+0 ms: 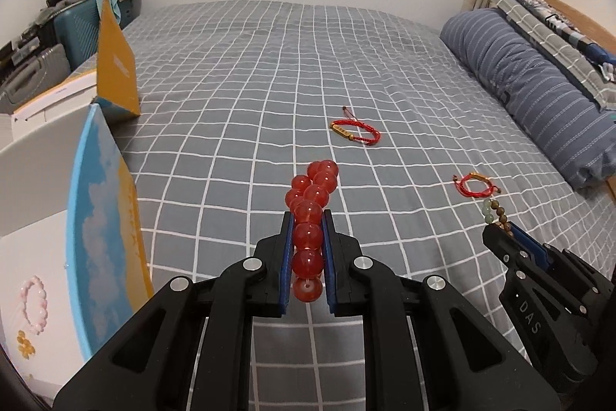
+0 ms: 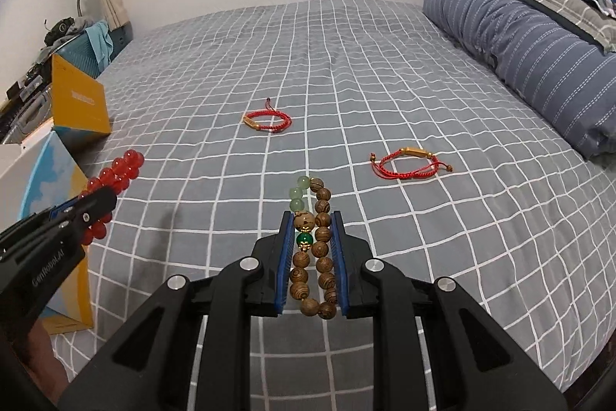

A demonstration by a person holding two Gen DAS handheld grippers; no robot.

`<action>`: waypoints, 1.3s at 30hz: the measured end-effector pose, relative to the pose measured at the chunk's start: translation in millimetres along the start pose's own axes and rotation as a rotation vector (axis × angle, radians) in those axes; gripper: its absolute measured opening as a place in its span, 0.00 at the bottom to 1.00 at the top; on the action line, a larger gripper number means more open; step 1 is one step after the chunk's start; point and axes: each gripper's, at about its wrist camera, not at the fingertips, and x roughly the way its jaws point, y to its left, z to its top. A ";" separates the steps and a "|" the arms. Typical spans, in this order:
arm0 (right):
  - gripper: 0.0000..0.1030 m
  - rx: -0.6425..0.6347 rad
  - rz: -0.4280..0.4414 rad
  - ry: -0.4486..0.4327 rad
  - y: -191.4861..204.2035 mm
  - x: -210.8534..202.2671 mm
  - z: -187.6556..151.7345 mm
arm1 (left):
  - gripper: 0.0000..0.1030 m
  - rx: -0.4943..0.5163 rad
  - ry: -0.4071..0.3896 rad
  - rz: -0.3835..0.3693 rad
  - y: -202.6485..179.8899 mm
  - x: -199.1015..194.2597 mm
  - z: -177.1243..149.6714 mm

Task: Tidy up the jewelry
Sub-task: 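Carry the red bead and wooden bead bracelets over the white box with both tools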

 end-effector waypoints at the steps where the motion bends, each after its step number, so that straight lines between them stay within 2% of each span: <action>1: 0.17 -0.003 0.000 -0.006 1.5 -3.8 0.3 | 0.13 0.002 -0.004 0.001 0.6 -3.6 -0.4; 15: 0.18 -0.042 0.026 -0.041 22.6 -41.5 12.4 | 0.13 0.007 -0.022 0.004 12.0 -46.1 1.9; 27: 0.17 -0.073 0.060 -0.066 50.4 -63.1 29.0 | 0.13 -0.021 -0.056 0.054 36.3 -77.4 12.8; 39: 0.18 -0.135 0.151 -0.074 105.5 -72.4 41.9 | 0.13 -0.080 -0.091 0.099 81.3 -110.7 13.9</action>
